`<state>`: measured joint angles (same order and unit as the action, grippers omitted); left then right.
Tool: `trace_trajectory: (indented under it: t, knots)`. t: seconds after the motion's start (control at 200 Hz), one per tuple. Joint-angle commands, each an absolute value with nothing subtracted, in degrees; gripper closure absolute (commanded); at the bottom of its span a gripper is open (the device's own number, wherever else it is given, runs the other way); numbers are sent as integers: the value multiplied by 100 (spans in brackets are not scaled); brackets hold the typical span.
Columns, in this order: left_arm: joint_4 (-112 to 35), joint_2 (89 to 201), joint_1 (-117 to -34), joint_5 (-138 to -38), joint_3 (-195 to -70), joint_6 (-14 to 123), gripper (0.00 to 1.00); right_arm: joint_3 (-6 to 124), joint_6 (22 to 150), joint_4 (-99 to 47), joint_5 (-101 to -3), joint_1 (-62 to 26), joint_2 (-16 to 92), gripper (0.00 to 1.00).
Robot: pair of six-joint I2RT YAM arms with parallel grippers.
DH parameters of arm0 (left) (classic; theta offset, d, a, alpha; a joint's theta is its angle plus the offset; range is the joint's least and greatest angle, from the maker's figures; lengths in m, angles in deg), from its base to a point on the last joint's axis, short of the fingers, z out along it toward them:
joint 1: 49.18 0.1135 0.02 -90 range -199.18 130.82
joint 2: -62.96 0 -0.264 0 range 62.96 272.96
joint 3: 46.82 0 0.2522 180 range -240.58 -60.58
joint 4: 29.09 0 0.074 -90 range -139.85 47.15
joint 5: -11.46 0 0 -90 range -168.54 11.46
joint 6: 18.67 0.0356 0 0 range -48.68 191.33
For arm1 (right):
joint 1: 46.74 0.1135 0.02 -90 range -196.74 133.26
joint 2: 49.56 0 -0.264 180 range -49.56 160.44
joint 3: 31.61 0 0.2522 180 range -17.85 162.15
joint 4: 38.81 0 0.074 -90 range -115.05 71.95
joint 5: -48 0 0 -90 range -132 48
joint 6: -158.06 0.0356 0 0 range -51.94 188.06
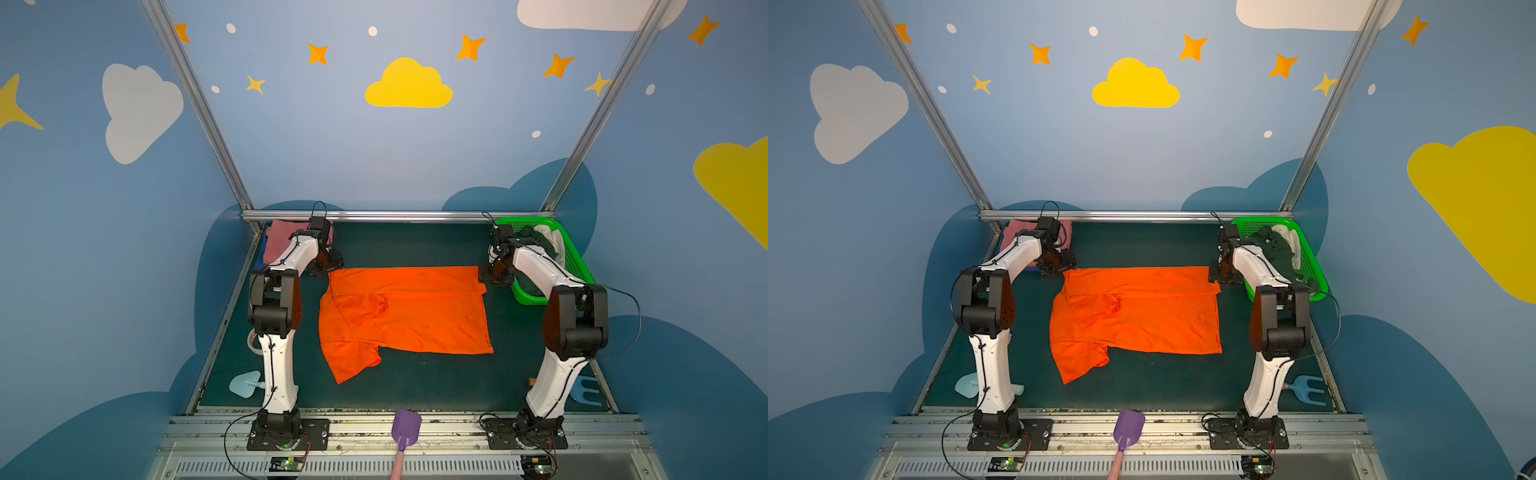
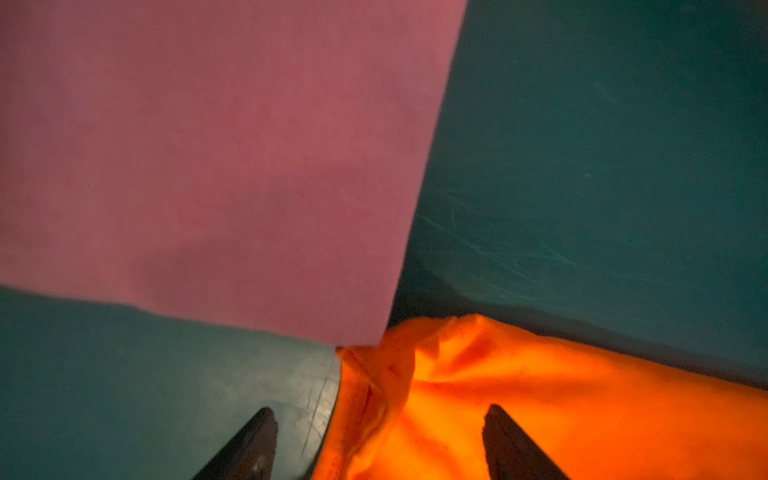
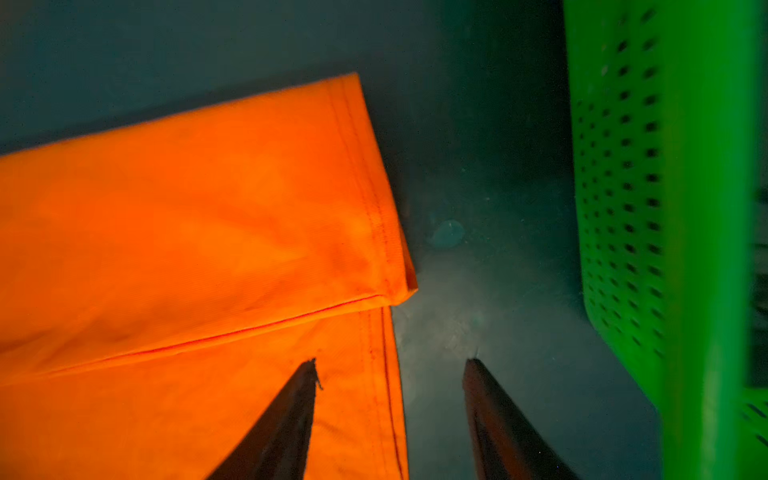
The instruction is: Fold and stack the t-shirts
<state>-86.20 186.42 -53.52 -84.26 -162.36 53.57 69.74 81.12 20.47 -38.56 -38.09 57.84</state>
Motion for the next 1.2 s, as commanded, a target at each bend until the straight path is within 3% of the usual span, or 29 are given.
trace_trajectory:
  t: [0.0, 0.055, 0.205, 0.285, 0.431, 1.021, 1.191]
  knots:
    - [-8442, 17946, -5486, -8469, -15900, 5235, 27, 6981, 8269, 1746, -4567, -3578, 5492, 43]
    - [-8268, 17817, -5581, -8549, -15683, 5155, 38, 6901, 8365, 1510, -4941, -3482, 5571, 50]
    - [-7887, 17907, -5784, -8854, -15306, 4989, 71, 6997, 8678, 1151, -5673, -3296, 6284, 88]
    - [-7800, 18162, -5797, -9031, -15321, 4979, 83, 7165, 8768, 1117, -5799, -3234, 6742, 98]
    - [-7752, 18630, -5777, -9031, -15457, 5014, 90, 7405, 8835, 1150, -5694, -3227, 7331, 92]
    - [-8005, 19661, -5465, -9348, -16658, 5111, 88, 8727, 8769, 1710, -5494, -3470, 8453, 90]
    - [-8014, 19319, -5470, -9478, -16681, 5131, 86, 8744, 8718, 1724, -5690, -3481, 8256, 84]
